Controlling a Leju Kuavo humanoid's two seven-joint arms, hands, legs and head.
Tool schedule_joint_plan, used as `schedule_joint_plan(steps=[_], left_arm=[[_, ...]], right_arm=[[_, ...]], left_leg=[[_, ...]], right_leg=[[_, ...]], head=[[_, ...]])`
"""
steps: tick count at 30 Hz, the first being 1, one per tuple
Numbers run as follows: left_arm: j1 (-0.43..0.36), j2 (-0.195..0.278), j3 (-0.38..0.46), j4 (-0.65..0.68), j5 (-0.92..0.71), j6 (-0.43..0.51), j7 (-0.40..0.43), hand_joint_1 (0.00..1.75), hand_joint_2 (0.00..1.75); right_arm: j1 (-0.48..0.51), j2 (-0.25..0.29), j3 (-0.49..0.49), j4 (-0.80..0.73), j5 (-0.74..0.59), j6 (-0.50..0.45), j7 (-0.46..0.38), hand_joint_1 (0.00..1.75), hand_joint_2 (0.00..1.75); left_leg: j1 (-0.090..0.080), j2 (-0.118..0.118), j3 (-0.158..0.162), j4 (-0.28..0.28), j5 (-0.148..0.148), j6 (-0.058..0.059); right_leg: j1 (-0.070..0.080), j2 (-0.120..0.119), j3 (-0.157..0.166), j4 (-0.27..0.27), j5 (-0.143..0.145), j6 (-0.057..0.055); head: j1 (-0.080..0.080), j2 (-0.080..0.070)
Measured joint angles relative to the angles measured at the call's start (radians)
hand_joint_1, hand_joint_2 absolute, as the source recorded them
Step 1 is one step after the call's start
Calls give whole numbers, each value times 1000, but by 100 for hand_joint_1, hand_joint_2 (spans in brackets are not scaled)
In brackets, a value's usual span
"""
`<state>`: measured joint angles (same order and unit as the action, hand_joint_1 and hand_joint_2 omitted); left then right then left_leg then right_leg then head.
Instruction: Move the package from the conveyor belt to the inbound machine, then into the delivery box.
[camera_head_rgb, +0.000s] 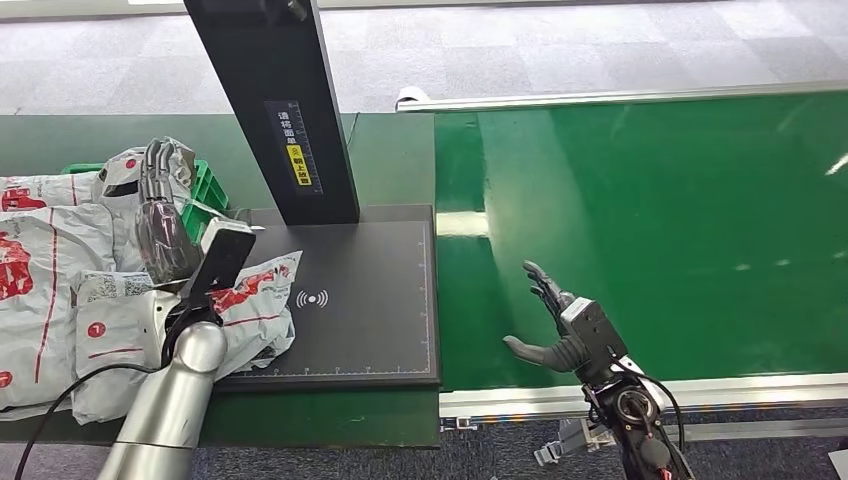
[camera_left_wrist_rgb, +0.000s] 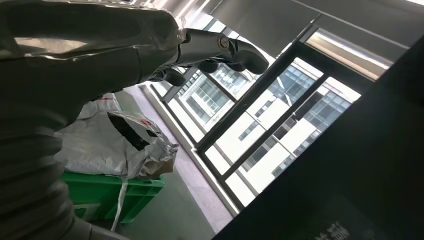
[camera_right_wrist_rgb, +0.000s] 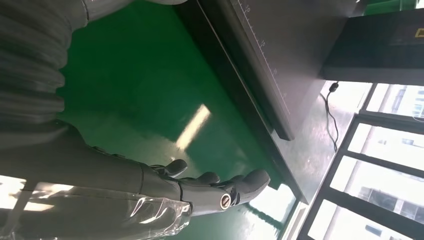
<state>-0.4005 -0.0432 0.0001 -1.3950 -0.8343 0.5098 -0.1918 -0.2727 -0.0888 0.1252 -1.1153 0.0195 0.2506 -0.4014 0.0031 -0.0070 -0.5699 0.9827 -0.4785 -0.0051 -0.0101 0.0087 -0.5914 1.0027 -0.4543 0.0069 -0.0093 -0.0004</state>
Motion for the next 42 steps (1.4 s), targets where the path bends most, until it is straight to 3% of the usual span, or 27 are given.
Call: schedule_joint_plan(steps=[3,7,9,16,23,34,42], left_arm=[[21,18,-37,-41,50,-45,-13,0,175],[84,53,-72,-156,211,-251,-53,0,175],[118,65,-69,-218,219,-304,-42,0,175],[181,92,-19,-291,-125,-385,119,0,175],[247,125,-10,-292,-270,-444,191,0,175],[288,141,-25,-305,-321,-520,195,0,175],[297,167,-94,-293,-347,-610,186,0,175]], right_arm=[[5,0,-6,-6,1,-2,0,0,175],[15,-4,-20,-16,1,3,-2,0,175],[18,-6,-29,-20,2,6,1,0,175],[16,-2,-49,-28,33,6,19,0,175],[-15,5,-50,-11,52,8,22,0,175],[-15,10,-55,-11,54,20,31,0,175],[-19,12,-55,-11,58,30,34,0,175]], left_leg=[[0,1,1,0,0,0],[0,1,1,0,0,0],[0,1,1,0,0,0],[0,1,1,0,0,0],[0,1,1,0,0,0],[0,1,1,0,0,0],[0,1,1,0,0,0]], right_leg=[[0,0,0,0,0,0],[0,1,1,0,0,0],[0,1,1,0,0,0],[0,1,1,0,0,0],[0,1,1,0,0,0],[0,1,1,0,0,0],[0,1,1,0,0,0]], head=[[0,0],[0,0],[0,0],[0,0],[0,0],[0,0],[0,0]])
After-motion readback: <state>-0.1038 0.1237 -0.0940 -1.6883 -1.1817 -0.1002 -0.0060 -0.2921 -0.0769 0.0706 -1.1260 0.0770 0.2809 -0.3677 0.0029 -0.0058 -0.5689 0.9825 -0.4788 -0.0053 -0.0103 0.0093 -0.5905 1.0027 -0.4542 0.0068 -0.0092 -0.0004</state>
